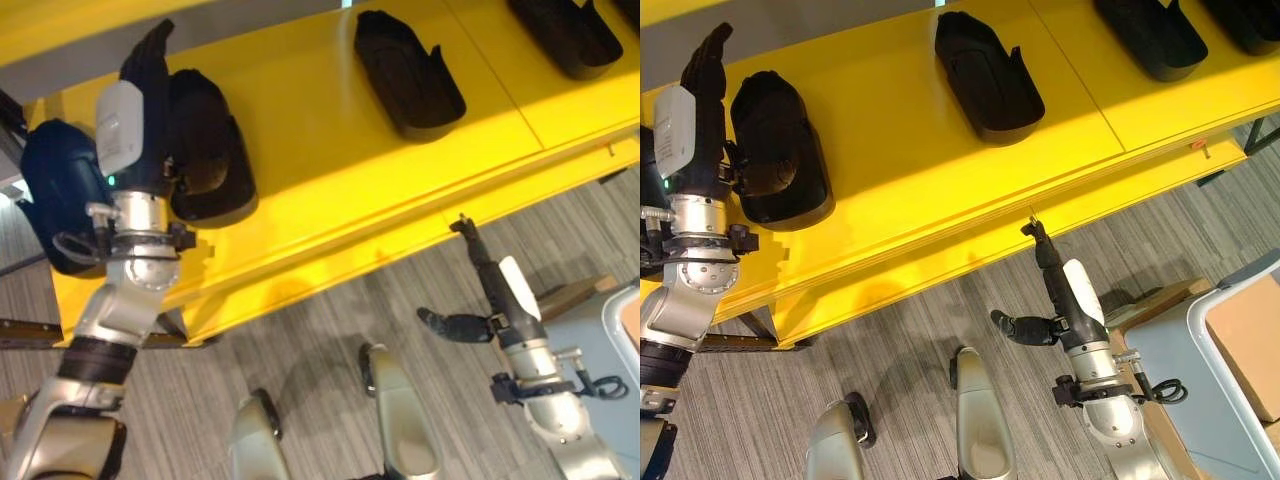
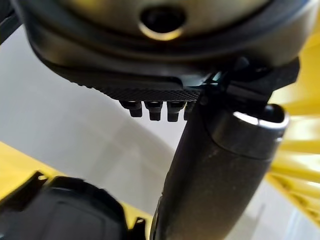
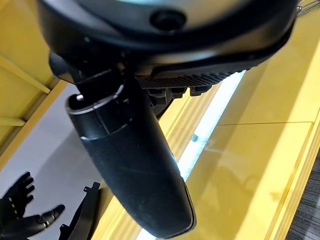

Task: Move parts from the plastic box to the shelf.

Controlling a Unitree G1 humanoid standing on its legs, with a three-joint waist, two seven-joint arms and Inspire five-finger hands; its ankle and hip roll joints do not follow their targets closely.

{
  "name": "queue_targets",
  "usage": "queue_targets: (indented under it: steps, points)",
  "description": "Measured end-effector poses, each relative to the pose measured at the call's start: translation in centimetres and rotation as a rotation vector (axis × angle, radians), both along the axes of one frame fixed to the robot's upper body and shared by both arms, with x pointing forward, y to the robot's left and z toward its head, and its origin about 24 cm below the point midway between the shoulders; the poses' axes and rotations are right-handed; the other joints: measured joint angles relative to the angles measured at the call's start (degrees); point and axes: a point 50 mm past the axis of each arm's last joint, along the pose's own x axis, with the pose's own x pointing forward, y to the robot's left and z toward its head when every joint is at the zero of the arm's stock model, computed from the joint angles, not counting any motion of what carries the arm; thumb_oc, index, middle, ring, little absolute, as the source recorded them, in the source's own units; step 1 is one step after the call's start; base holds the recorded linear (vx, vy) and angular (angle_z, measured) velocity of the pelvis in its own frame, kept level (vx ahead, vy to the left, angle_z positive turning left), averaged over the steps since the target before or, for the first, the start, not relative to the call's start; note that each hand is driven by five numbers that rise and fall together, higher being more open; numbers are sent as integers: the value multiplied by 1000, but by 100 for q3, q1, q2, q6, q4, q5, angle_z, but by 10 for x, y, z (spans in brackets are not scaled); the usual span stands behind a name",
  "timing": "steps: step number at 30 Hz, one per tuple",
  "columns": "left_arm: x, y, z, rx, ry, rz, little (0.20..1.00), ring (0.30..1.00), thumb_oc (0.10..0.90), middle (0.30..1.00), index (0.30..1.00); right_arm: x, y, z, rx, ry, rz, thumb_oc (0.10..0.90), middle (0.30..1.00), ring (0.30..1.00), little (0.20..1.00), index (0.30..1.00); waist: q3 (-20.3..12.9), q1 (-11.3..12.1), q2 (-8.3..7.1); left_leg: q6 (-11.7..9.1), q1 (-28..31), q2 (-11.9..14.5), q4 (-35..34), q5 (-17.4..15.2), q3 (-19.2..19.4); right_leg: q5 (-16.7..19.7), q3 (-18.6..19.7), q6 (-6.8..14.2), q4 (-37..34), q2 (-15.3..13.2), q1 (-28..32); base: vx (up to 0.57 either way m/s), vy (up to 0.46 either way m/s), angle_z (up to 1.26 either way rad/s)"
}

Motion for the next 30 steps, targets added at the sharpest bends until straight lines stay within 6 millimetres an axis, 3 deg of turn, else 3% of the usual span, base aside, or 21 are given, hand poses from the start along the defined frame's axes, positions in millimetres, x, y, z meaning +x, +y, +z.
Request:
queue_targets:
  steps: [12,23,30]
  points:
    - [18,6,-34,32,223,61,1000,1000,900,1000,1000,0,0,0,0,1,0,900,1000,1000,1000,1000,0,-112,0,-18,38,12,-33,-4,67,-3,61,-4,-10,27,-25,0,0,-1]
    - [42,0,-14,103,258,84,1000,1000,900,1000,1000,-6,-2,-8,-1,39,-13,900,1000,1000,1000,1000,7,-251,4,-31,17,19,-116,2,231,13,208,1,-18,74,-199,10,10,-6]
    - [63,1,-7,-80,315,104,1000,1000,900,1000,1000,-7,-1,-9,0,50,-8,900,1000,1000,1000,1000,17,-376,11,-32,45,21,-185,2,334,31,283,12,-56,94,-254,14,2,-6]
